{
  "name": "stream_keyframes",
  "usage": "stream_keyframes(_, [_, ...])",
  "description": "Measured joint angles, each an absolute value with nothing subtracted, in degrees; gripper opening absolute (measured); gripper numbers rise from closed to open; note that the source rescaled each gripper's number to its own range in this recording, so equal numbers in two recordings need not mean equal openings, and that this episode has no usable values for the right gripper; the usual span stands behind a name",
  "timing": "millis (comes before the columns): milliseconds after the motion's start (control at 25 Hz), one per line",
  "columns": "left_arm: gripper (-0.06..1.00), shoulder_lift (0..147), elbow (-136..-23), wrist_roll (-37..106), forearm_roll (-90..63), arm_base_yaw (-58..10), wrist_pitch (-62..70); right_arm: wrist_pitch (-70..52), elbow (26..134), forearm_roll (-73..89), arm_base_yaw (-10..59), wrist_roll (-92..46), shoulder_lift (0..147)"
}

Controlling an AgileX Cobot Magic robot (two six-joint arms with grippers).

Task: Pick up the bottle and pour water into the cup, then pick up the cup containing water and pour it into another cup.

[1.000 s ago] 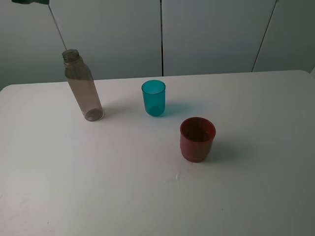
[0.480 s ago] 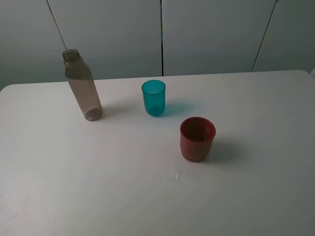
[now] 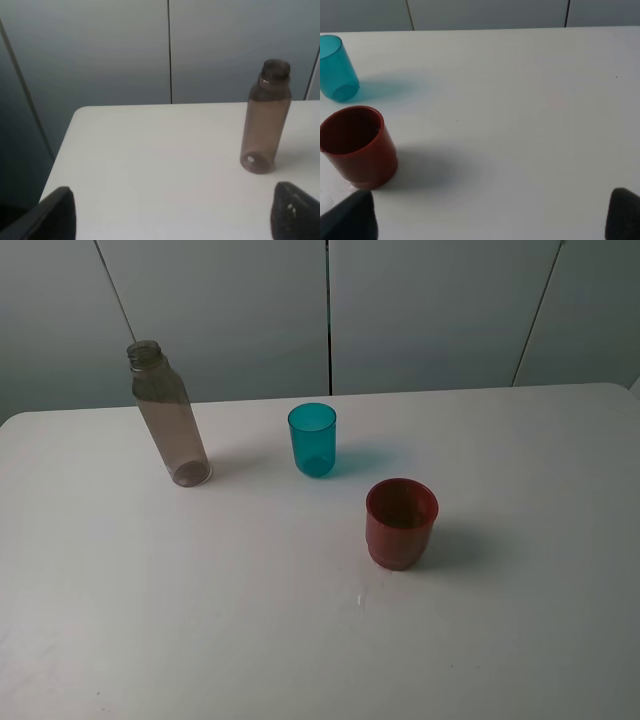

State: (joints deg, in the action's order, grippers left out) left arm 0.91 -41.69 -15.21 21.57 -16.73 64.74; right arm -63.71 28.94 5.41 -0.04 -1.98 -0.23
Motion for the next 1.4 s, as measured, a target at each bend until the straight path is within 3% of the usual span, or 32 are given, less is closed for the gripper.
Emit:
stream_keyframes(280, [0.99,0.4,-39.1,-11.8,15.6,-16.7,69.7,-63.7,28.9,5.4,0.0,-2.0,-0.2])
stream_keyframes(560, [1.0,0.2,-30.3,-11.8,10.9,-16.7,64.7,-63.7,28.9,5.4,0.0,-2.0,-0.2])
stream_keyframes(1000, [1.0,0.0,-29.6,-11.4,10.1,-16.0,62.9,-63.7,28.9,5.4,0.0,-2.0,-0.2])
stream_keyframes(1400, [1.0,0.0,-29.6,-11.5,9.9,3.7,62.8,-63.7,28.9,5.4,0.0,-2.0,-0.2])
